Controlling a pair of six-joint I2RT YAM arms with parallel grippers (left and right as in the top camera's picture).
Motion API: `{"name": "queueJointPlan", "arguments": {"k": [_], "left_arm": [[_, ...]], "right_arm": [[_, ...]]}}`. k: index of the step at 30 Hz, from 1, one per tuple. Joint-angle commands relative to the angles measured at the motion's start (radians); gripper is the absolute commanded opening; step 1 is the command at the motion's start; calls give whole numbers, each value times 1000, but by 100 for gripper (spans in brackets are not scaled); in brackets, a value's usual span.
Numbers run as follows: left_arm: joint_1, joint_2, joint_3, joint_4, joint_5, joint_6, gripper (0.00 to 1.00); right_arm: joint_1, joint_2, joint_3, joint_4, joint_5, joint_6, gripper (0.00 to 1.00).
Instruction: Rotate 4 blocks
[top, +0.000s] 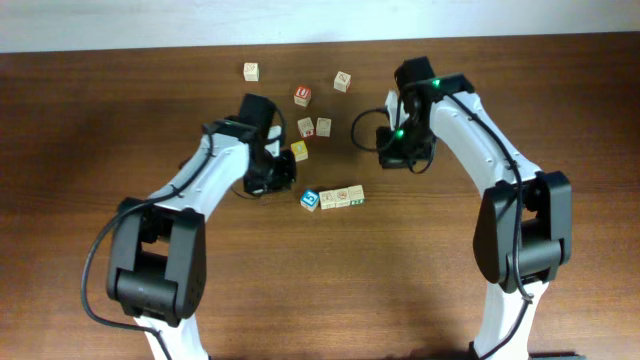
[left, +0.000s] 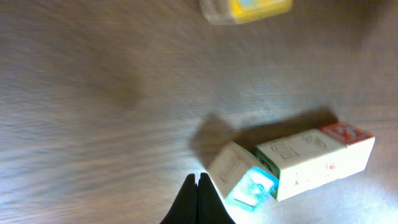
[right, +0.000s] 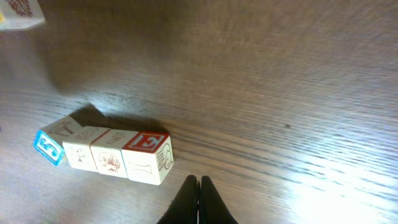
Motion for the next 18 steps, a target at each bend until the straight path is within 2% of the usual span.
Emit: {"name": "queueJointPlan", "arguments": {"k": [1, 7, 18], "left_arm": [[-18, -23, -38, 17, -74, 23, 0], [-18, -23, -81, 83, -135, 62, 0], [-46, -21, -103, 167, -90, 65, 0]], "right_arm": [[6, -8, -106, 33, -55, 11, 4], [5, -8, -241, 163, -71, 3, 4], [5, -8, -241, 185, -77, -24, 5]]}}
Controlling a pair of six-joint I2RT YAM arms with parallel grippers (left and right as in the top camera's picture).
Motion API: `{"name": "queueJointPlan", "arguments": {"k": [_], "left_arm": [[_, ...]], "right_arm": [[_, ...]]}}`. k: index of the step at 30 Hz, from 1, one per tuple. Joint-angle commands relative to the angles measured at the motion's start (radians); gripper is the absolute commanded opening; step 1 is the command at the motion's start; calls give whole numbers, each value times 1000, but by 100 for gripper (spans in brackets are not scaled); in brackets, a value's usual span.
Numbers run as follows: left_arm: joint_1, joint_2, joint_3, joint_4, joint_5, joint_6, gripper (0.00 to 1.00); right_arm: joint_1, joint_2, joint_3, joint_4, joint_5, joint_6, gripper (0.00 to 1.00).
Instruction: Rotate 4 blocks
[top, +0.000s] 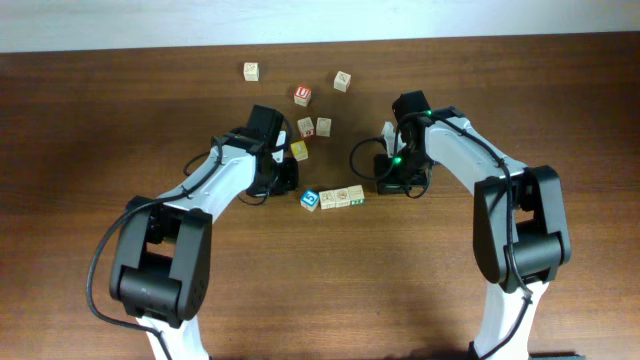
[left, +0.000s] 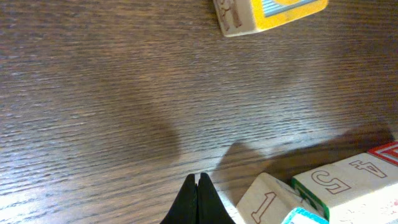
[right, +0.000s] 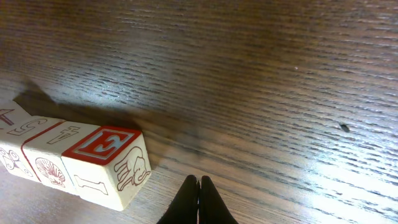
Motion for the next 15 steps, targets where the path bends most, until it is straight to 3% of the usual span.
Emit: {"name": "queueJointPlan", "arguments": {"k": [1, 7, 15], "left_arm": [[-24, -21, -7, 5, 19, 16, 0], [-31, -21, -7, -17, 137, 15, 0], [-31, -21, -7, -80, 177, 8, 0]], "right_arm": [[5, -9, -8, 2, -10, -13, 4], [5, -9, -8, 2, -9, -13, 4], [5, -9, -8, 2, -9, -13, 4]]}}
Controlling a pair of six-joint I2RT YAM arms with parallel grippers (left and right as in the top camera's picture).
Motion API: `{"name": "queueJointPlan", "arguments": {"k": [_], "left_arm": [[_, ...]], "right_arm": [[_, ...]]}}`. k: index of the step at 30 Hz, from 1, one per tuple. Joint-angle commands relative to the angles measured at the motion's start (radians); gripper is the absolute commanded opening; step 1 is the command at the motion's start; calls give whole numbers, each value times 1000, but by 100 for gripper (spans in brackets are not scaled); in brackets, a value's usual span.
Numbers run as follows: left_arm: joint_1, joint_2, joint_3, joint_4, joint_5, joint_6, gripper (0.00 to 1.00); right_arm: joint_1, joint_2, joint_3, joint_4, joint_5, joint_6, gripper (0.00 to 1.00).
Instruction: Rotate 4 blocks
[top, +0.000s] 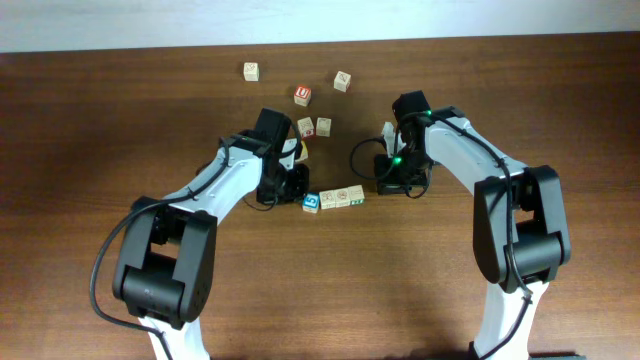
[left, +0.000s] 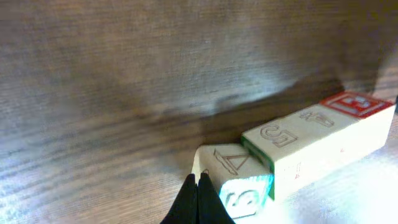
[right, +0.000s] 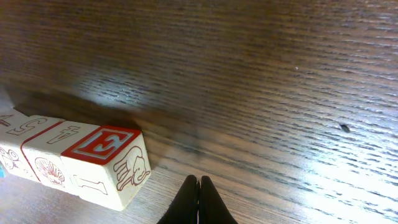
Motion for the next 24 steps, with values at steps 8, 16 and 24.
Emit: {"name": "queueJointPlan", "arguments": {"k": [8, 16, 24], "left_arm": [[-1, -21, -7, -26, 69, -64, 0], [3, -21, -2, -1, 52, -63, 0], [-26, -220, 177, -167, -196, -30, 0]], "right_arm": [[5, -9, -9, 2, -9, -11, 5], [5, -9, -9, 2, -8, -11, 4], [5, -9, -9, 6, -5, -14, 4]]}}
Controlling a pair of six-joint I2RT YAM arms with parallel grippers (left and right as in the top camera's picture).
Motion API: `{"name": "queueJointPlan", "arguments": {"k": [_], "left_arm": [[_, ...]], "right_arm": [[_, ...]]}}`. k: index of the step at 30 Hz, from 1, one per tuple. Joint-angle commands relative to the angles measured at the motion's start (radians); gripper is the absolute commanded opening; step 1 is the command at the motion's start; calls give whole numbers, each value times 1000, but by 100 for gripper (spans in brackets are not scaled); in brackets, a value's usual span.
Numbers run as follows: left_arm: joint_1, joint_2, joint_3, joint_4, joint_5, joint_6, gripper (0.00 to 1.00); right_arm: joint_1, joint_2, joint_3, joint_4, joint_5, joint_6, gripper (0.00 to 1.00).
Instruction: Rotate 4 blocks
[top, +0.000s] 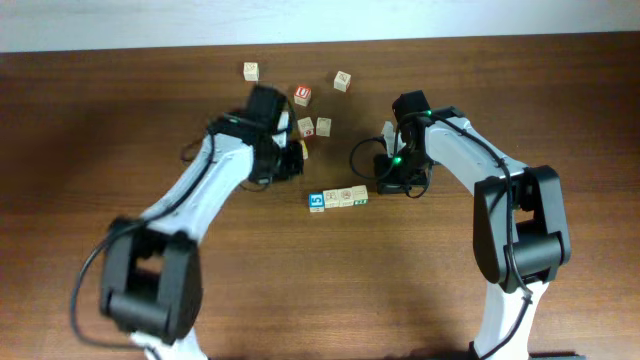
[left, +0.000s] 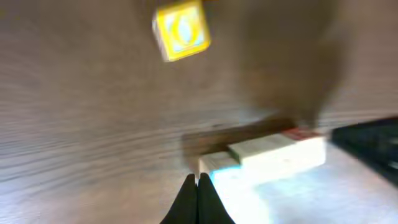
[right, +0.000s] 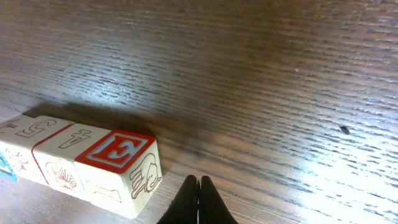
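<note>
A row of wooden blocks (top: 340, 198) lies mid-table, its left end a blue-faced block (top: 316, 201) squared up with the others. In the right wrist view the row's right end is a red E block (right: 121, 154). My right gripper (right: 199, 186) is shut and empty, low over the table just right of that block. My left gripper (left: 198, 186) is shut and empty too, up and to the left of the row (left: 267, 155); this view is blurred. In the overhead view the left gripper (top: 289, 167) is above-left of the row and the right gripper (top: 386, 184) is at its right end.
A yellow block (left: 181, 29) lies beyond the left gripper. Loose blocks sit at the back: one at far left (top: 251, 71), a red one (top: 302, 95), one further right (top: 343, 81), and a pair (top: 314, 127). A black cable (top: 360, 140) loops by the right arm.
The blue end block, askew at the row's left end, now sits square in line. The row has shifted slightly right toward the right gripper. My left gripper has drawn back up and left.
The blue block lay turned at the row's left end with both shut grippers apart from the row. The right gripper then came down beside the E block and the left neared the blue block, then touched it. Now that block is aligned and the left gripper is away.
</note>
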Motion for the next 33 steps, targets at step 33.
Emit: {"name": "queueJointPlan", "arguments": {"k": [33], "left_arm": [[-203, 90, -158, 54, -28, -71, 0]], "right_arm": [[5, -9, -9, -1, -2, -11, 4]]}}
